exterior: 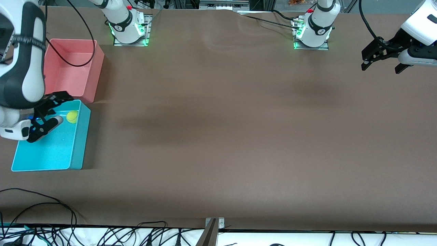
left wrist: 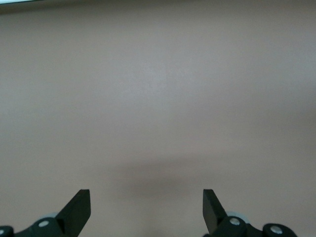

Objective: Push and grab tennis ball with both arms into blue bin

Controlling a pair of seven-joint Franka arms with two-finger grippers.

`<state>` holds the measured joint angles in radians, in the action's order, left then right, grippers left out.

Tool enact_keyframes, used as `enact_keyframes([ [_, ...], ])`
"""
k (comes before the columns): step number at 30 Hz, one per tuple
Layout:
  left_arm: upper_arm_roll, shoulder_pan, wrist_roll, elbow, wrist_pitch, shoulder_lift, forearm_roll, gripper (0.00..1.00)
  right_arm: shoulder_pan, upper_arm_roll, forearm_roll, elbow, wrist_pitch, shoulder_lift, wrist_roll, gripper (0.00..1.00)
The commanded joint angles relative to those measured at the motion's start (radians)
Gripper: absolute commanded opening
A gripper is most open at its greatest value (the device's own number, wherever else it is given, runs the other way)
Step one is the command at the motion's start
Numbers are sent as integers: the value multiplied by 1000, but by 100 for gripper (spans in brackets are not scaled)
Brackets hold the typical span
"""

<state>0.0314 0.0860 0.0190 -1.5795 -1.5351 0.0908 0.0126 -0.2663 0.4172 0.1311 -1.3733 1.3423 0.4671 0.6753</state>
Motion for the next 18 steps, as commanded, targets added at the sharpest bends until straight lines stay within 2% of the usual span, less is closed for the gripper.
enact_keyframes([
  [1,1,0,7,36,16,-17,-13,100,117,-205,-25,-81,-2,-110,-262,100],
  [3,1,0,7,36,16,-17,-13,100,156,-268,-53,-95,-3,-136,-351,100],
  [7,1,0,7,36,16,-17,-13,100,191,-354,-76,-174,24,-206,-554,100],
  [12,1,0,7,36,16,-17,-13,100,255,-463,-129,-419,237,-387,-694,100],
  [15,1,0,7,36,16,-17,-13,100,282,-497,-133,-544,339,-478,-694,100],
  [18,1,-2,7,35,16,-17,-13,100,291,-495,-119,-547,362,-515,-715,100],
])
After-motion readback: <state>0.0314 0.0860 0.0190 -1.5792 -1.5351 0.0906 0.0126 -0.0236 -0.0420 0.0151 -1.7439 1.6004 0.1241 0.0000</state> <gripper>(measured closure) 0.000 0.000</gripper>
